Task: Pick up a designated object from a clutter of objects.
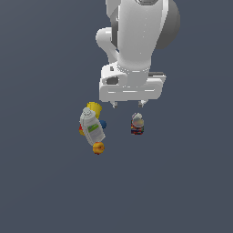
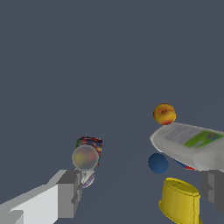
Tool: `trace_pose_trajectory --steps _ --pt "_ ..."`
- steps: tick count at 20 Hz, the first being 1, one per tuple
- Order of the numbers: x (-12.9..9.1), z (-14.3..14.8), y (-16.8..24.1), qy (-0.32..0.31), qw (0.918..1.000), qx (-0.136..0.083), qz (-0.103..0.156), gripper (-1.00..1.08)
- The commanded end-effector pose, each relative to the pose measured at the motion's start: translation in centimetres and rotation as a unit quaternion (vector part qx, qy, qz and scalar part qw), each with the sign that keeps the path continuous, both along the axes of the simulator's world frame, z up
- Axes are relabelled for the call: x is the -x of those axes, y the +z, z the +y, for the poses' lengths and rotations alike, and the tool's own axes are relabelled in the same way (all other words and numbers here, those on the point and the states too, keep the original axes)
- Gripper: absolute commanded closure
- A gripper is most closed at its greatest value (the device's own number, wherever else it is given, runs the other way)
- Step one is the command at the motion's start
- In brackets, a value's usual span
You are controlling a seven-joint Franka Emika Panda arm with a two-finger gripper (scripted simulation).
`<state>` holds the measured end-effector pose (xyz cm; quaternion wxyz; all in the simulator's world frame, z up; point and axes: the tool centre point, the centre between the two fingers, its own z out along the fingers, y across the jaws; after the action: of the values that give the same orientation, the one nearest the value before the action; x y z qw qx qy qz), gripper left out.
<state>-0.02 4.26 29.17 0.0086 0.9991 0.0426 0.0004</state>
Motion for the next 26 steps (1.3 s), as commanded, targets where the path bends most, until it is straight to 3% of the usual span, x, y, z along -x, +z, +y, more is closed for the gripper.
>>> trace_pose_trajectory --steps 1,9,18,26 --pt "0.4 0.6 -1.4 0.012 0.9999 0.000 0.000 -0.92" --pt "3.1 3.5 -7.8 0.068 0.9977 0.001 0.001 -0.92" --pt "8.3 6.6 -15.1 0.142 0.9899 -0.002 0.002 -0.92" --pt "12.5 8.1 -19.0 0.189 0.9819 -0.006 0.002 -0.92"
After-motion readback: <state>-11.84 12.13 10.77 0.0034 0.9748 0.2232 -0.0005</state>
